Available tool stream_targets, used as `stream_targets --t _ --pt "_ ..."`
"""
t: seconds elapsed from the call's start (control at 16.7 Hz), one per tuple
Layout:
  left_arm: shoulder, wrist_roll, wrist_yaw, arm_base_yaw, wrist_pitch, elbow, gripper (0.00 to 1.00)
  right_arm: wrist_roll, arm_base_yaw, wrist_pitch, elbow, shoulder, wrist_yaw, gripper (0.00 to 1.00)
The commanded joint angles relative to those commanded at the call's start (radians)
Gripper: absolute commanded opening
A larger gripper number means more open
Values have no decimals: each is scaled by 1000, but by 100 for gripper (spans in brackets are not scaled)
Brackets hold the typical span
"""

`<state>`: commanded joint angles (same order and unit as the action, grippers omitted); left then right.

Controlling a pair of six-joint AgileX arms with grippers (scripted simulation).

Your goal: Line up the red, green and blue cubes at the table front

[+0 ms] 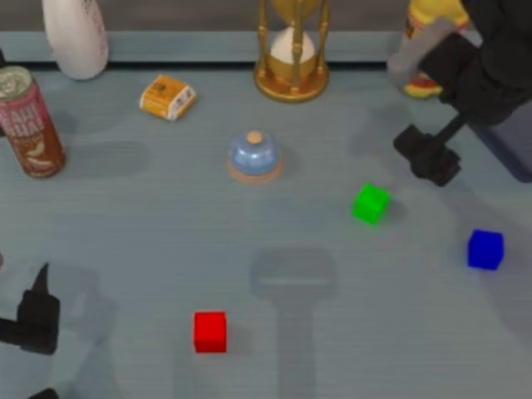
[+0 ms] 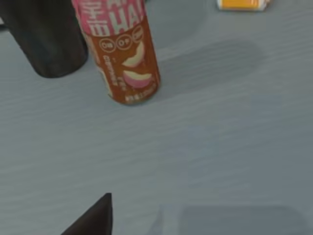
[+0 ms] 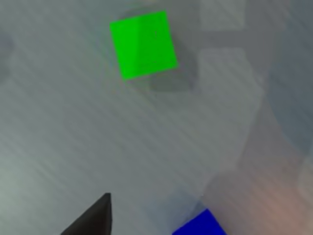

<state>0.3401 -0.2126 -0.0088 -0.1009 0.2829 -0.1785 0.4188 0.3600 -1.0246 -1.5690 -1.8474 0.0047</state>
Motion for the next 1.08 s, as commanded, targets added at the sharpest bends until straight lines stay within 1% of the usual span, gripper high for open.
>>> stream_targets --t 0.24,0.48,0.9,1.08 --pt "-201 124 4 77 -160 127 100 71 61 -166 -274 -294 0 100" --pt "-321 202 8 116 -267 172 100 111 96 -251 -439 -446 0 100" --pt "-340 213 9 121 -283 179 100 116 96 -256 -455 -466 0 100" --pt "-340 213 9 121 -283 179 100 118 99 -185 -396 -483 0 100"
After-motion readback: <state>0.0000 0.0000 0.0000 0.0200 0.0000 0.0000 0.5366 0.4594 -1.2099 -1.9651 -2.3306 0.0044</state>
